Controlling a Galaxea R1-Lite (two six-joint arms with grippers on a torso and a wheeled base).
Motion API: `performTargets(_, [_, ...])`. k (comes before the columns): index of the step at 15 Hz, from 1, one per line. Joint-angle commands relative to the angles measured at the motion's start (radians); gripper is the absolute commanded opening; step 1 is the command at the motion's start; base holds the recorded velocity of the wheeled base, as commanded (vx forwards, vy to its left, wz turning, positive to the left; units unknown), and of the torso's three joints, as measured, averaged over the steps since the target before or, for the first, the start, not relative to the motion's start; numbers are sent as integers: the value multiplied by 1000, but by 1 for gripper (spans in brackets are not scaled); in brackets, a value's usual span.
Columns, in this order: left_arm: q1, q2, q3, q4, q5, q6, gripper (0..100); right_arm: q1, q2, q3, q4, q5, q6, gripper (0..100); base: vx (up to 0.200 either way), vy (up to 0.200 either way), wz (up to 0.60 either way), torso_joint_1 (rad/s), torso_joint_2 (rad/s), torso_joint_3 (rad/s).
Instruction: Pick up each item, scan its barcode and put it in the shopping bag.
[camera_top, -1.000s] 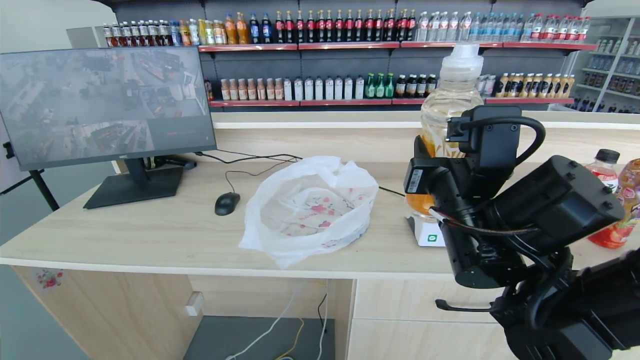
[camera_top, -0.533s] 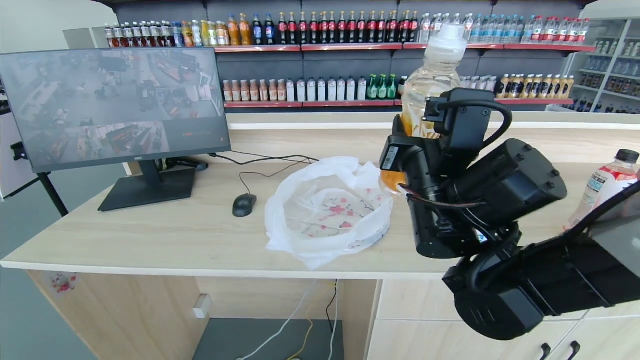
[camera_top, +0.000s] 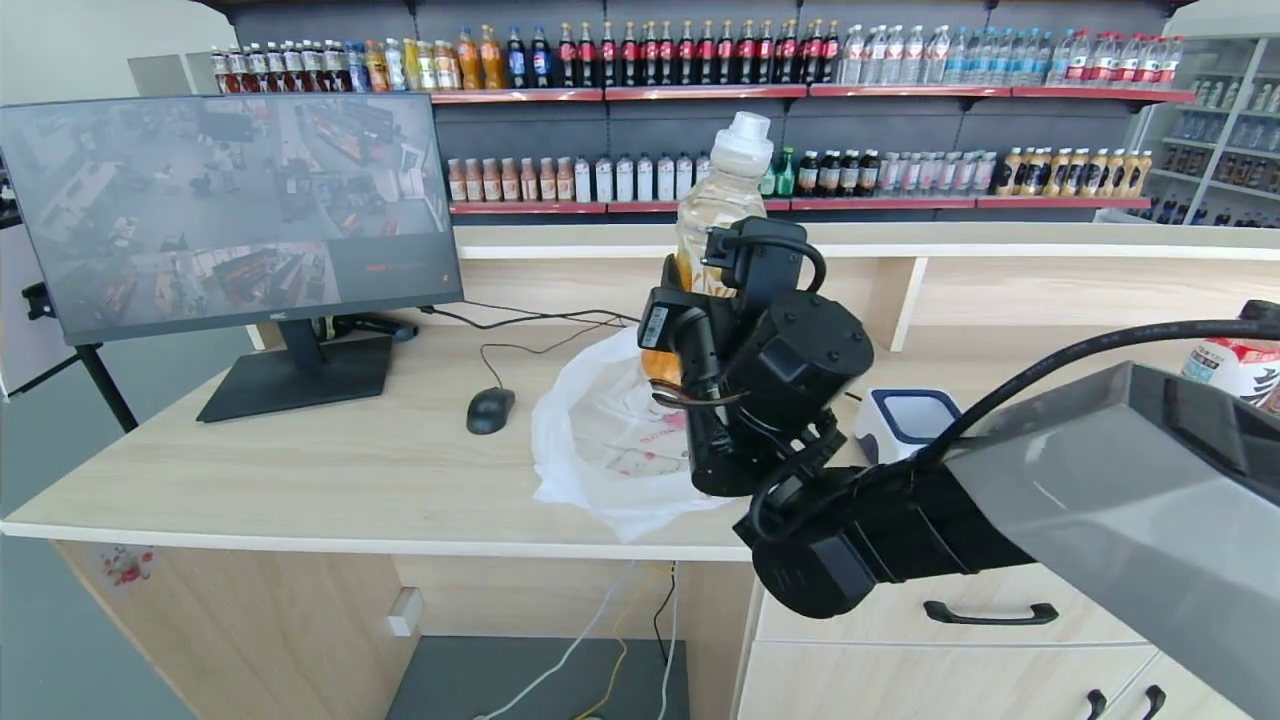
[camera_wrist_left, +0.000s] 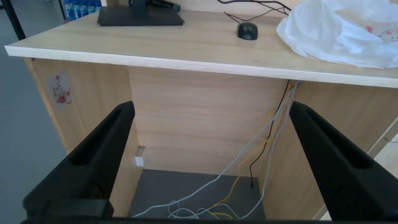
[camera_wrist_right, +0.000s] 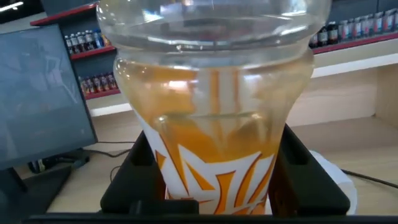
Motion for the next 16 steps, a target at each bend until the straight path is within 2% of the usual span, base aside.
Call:
performTargets(1, [0, 0, 0, 0, -1, 0, 100, 8, 56, -101, 73, 31, 32, 0, 0, 0, 0, 0, 0, 0])
performTargets(11, [0, 0, 0, 0, 0, 0, 100, -51, 133, -142, 166, 66, 96, 0, 0, 0, 0, 0, 0, 0])
performTargets(13, [0, 0, 0, 0, 0, 0, 100, -51, 141, -178, 220, 99, 96, 0, 0, 0, 0, 0, 0, 0])
performTargets(16, [0, 0, 0, 0, 0, 0, 100, -53, 193, -303, 297, 100, 96, 0, 0, 0, 0, 0, 0, 0])
